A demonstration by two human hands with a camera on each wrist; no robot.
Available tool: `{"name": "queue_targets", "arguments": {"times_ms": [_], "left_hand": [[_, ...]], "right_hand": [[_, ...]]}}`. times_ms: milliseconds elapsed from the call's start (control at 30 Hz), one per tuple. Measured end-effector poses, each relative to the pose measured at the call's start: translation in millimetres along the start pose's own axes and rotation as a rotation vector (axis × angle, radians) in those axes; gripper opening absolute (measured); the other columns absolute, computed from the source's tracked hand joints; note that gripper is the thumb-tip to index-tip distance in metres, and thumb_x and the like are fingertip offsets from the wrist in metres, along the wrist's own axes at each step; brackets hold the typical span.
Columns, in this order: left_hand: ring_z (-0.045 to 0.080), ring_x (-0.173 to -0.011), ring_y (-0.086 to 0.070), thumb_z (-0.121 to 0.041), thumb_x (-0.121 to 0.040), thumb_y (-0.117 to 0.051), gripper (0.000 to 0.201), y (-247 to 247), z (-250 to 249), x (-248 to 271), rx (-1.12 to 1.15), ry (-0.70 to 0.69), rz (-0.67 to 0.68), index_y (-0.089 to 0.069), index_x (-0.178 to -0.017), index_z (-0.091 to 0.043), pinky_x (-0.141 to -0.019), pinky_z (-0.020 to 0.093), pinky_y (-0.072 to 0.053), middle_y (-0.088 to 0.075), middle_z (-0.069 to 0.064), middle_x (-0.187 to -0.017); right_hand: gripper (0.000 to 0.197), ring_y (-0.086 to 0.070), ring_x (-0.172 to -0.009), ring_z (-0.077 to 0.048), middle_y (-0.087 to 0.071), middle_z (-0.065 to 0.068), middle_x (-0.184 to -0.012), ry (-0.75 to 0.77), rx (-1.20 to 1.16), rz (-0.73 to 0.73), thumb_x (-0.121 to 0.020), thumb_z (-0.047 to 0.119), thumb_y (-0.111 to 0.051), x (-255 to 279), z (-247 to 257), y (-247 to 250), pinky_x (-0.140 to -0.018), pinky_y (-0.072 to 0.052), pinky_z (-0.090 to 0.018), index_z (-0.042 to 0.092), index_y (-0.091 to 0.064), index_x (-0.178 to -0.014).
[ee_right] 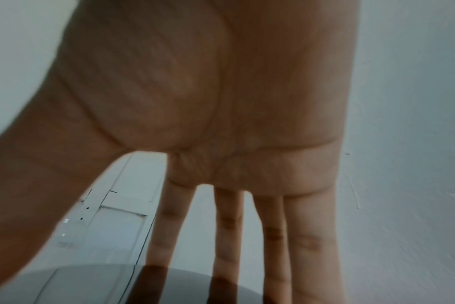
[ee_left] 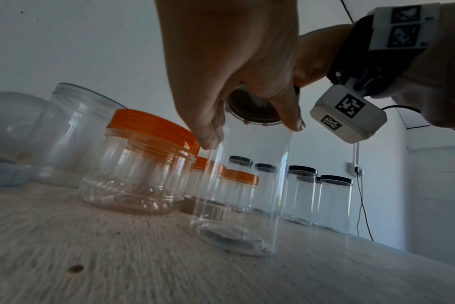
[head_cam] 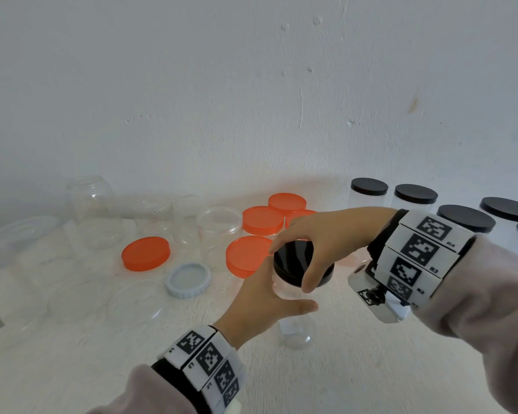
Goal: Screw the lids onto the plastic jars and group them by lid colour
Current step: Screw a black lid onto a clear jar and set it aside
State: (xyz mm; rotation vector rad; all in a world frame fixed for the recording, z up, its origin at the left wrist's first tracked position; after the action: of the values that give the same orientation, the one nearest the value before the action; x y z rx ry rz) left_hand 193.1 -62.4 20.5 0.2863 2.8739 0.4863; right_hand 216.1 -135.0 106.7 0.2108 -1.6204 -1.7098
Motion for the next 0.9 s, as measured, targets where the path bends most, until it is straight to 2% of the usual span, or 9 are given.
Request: {"name": "queue_targets", "arguments": {"times_ms": [100, 200, 267, 333, 400, 533, 633, 800, 900], "left_hand": [[-0.020, -0.104, -0.050, -0.034, -0.062, -0.089, 0.076, 0.0, 0.5, 0.4, 0.001, 0.004, -0.001, -0.040, -0.116, -0.053, -0.075, -0.004, -0.037, -0.057, -0.038, -0.110], [-0.020, -0.106, -0.049, -0.037, -0.062, -0.088, 0.076, -0.2, 0.5, 0.5, -0.004, 0.010, 0.002, -0.039, -0.117, -0.055, -0.076, -0.003, -0.039, -0.057, -0.035, -0.114], [-0.019, -0.108, -0.048, -0.037, -0.063, -0.088, 0.076, -0.6, 0.3, 0.6, -0.004, 0.010, 0.009, -0.038, -0.117, -0.056, -0.077, -0.001, -0.039, -0.057, -0.033, -0.116], [-0.019, -0.108, -0.048, -0.037, -0.063, -0.088, 0.075, -0.6, 0.5, 0.8, -0.002, 0.015, 0.010, -0.038, -0.116, -0.056, -0.077, 0.000, -0.039, -0.057, -0.032, -0.116], [-0.020, -0.105, -0.049, -0.035, -0.062, -0.089, 0.074, 0.1, 0.9, 1.0, 0.004, 0.017, 0.001, -0.040, -0.114, -0.055, -0.076, -0.002, -0.039, -0.058, -0.034, -0.113], [-0.020, -0.106, -0.049, -0.033, -0.062, -0.089, 0.076, -0.3, 0.1, 0.9, 0.002, 0.008, -0.004, -0.040, -0.116, -0.053, -0.077, -0.003, -0.038, -0.057, -0.036, -0.111], [-0.020, -0.105, -0.049, -0.034, -0.062, -0.089, 0.076, 0.1, -0.1, 0.4, 0.003, 0.004, -0.008, -0.040, -0.117, -0.053, -0.076, -0.003, -0.038, -0.058, -0.034, -0.112], [-0.021, -0.107, -0.048, -0.038, -0.063, -0.088, 0.076, -1.2, 1.3, 0.3, -0.005, 0.015, 0.002, -0.037, -0.115, -0.059, -0.076, 0.002, -0.040, -0.057, -0.035, -0.115], [-0.021, -0.106, -0.048, -0.037, -0.062, -0.088, 0.075, -0.5, 1.5, 0.0, -0.006, 0.015, -0.004, -0.039, -0.115, -0.058, -0.076, -0.002, -0.039, -0.057, -0.036, -0.112]], "right_hand": [[0.070, -0.043, -0.106, 0.001, -0.042, 0.034, -0.104, 0.010, 0.014, -0.051, -0.067, 0.057, -0.077, -2.6, -0.4, 3.5, -0.082, -0.041, -0.020, 0.048, -0.047, -0.130], [0.065, -0.059, -0.100, -0.012, -0.054, 0.017, -0.109, -0.054, 0.043, -0.073, -0.064, 0.072, -0.069, -5.1, -3.6, 0.1, -0.084, -0.054, -0.035, 0.043, -0.051, -0.120], [0.066, -0.063, -0.094, -0.018, -0.056, 0.012, -0.108, -0.092, 0.062, -0.084, -0.063, 0.079, -0.063, -5.6, -5.2, -1.4, -0.081, -0.057, -0.040, 0.040, -0.051, -0.114], [0.067, -0.059, -0.100, -0.015, -0.054, 0.014, -0.111, -0.086, 0.062, -0.075, -0.065, 0.076, -0.065, -5.0, -4.5, -1.9, -0.084, -0.055, -0.037, 0.040, -0.049, -0.119], [0.071, -0.048, -0.111, -0.010, -0.046, 0.020, -0.118, -0.054, 0.041, -0.026, -0.068, 0.064, -0.073, -2.4, -2.1, -2.6, -0.089, -0.048, -0.032, 0.046, -0.042, -0.130], [0.073, -0.042, -0.113, -0.006, -0.039, 0.029, -0.108, 0.018, 0.029, -0.004, -0.068, 0.048, -0.080, 1.4, 2.2, 0.8, -0.092, -0.044, -0.029, 0.053, -0.043, -0.130], [0.071, -0.046, -0.111, -0.005, -0.045, 0.028, -0.110, 0.019, 0.041, -0.046, -0.067, 0.057, -0.077, -0.2, 2.6, 3.7, -0.092, -0.046, -0.030, 0.047, -0.047, -0.130], [0.066, -0.062, -0.095, -0.016, -0.057, 0.012, -0.106, -0.085, 0.107, -0.122, -0.065, 0.079, -0.062, -3.5, -2.9, 0.9, -0.082, -0.056, -0.039, 0.037, -0.052, -0.116], [0.072, -0.050, -0.112, -0.011, -0.050, 0.015, -0.122, -0.047, 0.062, -0.080, -0.069, 0.068, -0.068, -1.3, -3.1, -0.9, -0.092, -0.048, -0.034, 0.042, -0.044, -0.132]]}}
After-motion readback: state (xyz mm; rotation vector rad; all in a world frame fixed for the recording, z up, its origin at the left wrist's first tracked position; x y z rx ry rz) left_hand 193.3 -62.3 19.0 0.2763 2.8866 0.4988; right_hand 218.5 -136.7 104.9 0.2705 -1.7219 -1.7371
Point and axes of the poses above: each hand's wrist, its own x-axis away from the middle knuckle, its own y-axis out of the back of the hand, z = x × y, the point moved 9 cm from there along -x, towards the middle knuckle
